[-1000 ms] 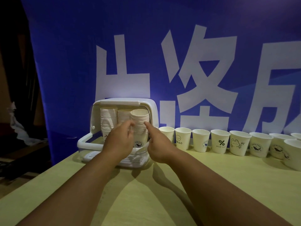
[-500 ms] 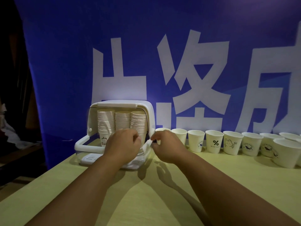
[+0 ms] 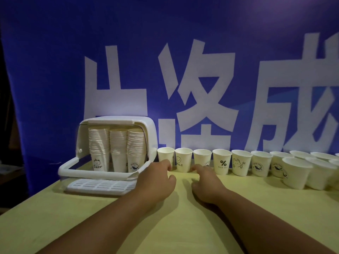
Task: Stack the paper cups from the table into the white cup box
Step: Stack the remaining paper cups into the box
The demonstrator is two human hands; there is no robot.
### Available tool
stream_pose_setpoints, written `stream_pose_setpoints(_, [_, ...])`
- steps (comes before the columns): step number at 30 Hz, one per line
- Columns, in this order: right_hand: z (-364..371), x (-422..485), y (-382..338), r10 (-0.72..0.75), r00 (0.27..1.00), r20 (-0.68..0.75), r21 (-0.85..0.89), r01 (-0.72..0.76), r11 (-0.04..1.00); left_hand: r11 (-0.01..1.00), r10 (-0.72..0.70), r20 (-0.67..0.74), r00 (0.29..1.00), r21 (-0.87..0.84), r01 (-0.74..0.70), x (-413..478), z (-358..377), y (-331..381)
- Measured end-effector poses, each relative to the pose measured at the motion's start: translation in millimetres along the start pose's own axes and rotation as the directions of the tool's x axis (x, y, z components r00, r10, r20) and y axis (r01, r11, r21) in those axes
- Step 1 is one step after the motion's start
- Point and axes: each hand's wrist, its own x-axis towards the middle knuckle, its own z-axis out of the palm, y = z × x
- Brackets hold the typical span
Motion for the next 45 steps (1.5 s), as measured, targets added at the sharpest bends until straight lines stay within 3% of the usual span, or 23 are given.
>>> stream_pose_setpoints(5, [7.7,8.4,14.3,-0.024,0.998,-0.059,0.076,0.029,0.997,0.989,-0.06,0.109,0.992,-0.13,0.074,24.8,36.2,13.5])
stream_pose_setpoints(10, [4.9,17.1,28.9,-0.041,0.997,-0.07,0.044,0.044,0.998,1.0,-0.007,0.174,0.985,-0.018,0.01,47.3,61.1,19.8])
stream_pose_setpoints(13, [7.3,18.1,29.0,-0.063,0.995,-0.08,-0.002,0.063,0.998,0.999,-0.013,0.191,0.981,-0.034,0.02,59.5,65.3,19.4])
stream_pose_setpoints(18, [10.4,23.6,27.3,-0.108,0.986,-0.128,-0.062,0.101,0.993,0.999,-0.025,0.066,0.998,0.023,0.024,66.0,75.6,17.5])
stream_pose_setpoints(23, [5.6,23.4,26.7,-0.129,0.952,-0.278,-0.007,0.132,0.991,0.997,-0.074,-0.064,0.995,-0.043,0.071,64.7,76.7,16.6])
stream_pose_setpoints(30, [0.9,25.5,21.4,0.075,0.936,-0.343,0.298,0.033,0.954,1.0,-0.005,-0.173,0.985,0.001,0.006,50.6,69.5,29.8])
stream_pose_setpoints(35, [-6.6,28.8,11.9,0.06,0.853,-0.519,0.221,0.066,0.973,0.993,0.044,-0.223,0.974,0.12,-0.017,42.4,53.0,40.2])
stream_pose_setpoints(45, [-25.2,25.5,-24.7,-0.103,0.748,-0.656,0.175,0.284,0.943,0.982,0.169,-0.336,0.927,0.135,-0.13,7.5,-25.1,28.3])
